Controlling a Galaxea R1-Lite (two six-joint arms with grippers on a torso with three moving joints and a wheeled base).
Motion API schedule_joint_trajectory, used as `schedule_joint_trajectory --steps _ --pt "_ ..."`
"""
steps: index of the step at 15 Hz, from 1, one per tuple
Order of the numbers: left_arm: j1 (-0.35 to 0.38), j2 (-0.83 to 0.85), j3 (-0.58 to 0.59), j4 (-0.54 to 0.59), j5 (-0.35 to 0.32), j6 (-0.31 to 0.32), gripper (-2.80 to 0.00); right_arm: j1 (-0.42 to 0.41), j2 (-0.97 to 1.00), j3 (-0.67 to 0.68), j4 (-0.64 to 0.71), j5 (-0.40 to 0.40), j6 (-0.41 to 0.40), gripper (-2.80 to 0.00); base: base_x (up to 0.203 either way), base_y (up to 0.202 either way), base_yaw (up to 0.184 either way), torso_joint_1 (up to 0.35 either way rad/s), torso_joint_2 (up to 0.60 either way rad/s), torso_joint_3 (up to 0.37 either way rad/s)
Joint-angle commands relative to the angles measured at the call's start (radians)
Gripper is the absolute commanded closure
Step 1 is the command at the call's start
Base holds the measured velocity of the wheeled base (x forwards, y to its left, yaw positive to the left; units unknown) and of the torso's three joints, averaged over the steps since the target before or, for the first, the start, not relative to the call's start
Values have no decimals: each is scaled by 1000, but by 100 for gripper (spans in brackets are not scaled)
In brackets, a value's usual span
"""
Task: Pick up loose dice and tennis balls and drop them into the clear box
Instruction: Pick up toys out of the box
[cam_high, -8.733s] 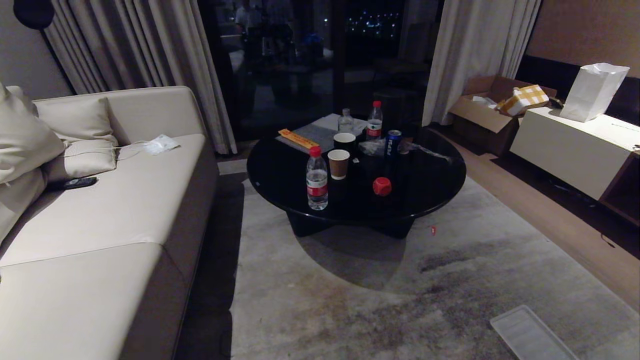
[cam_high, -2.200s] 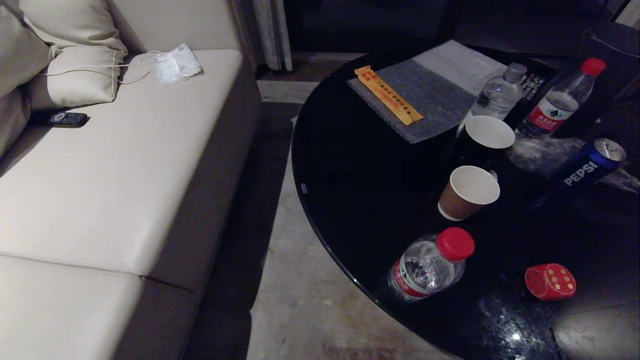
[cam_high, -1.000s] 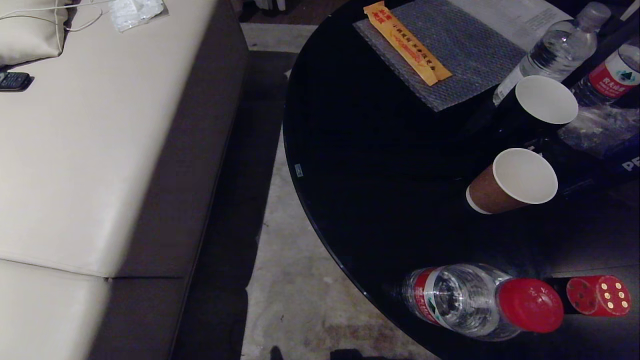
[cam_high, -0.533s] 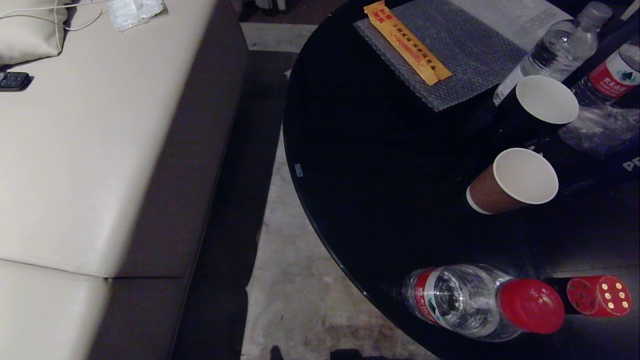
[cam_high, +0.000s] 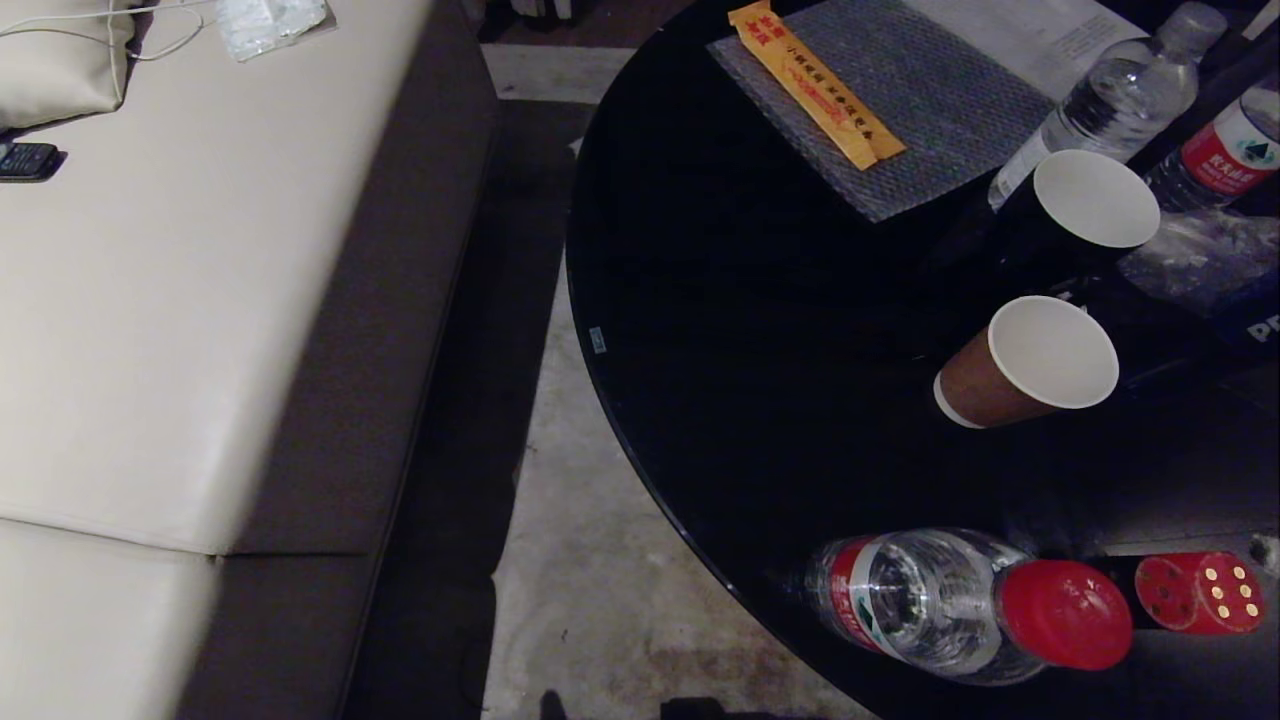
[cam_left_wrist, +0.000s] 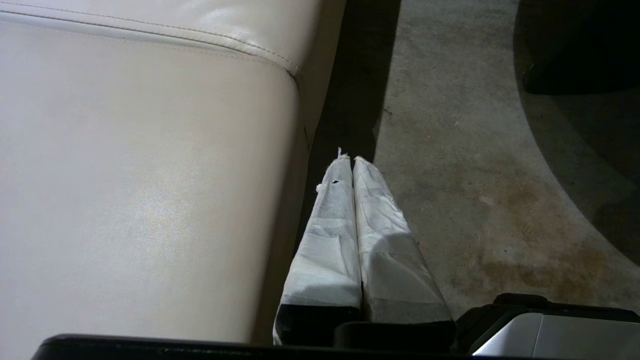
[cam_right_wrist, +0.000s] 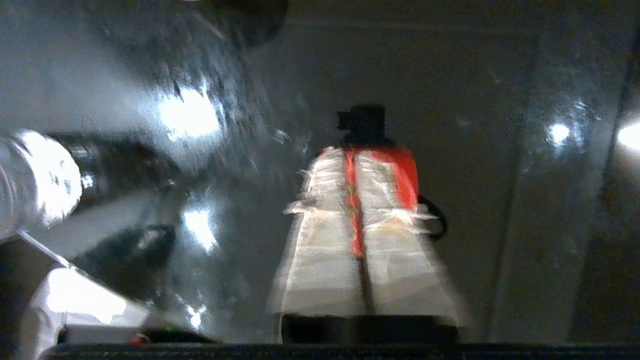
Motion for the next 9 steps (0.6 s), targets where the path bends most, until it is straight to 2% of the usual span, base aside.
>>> schedule_joint_trajectory --steps 1,3,5,9 --pt "0 2 2 0 0 0 0 -8 81 -37 20 1 -4 -280 0 0 0 0 0 0" --pt "0 2 2 0 0 -2 0 -31 96 -40 25 -5 -28 -280 0 0 0 0 0 0" --pt "0 2 2 0 0 -2 0 -68 152 -41 29 -32 -88 -280 0 0 0 0 0 0" --pt "0 2 2 0 0 0 0 -73 214 -69 34 -45 -119 -280 0 0 0 0 0 0"
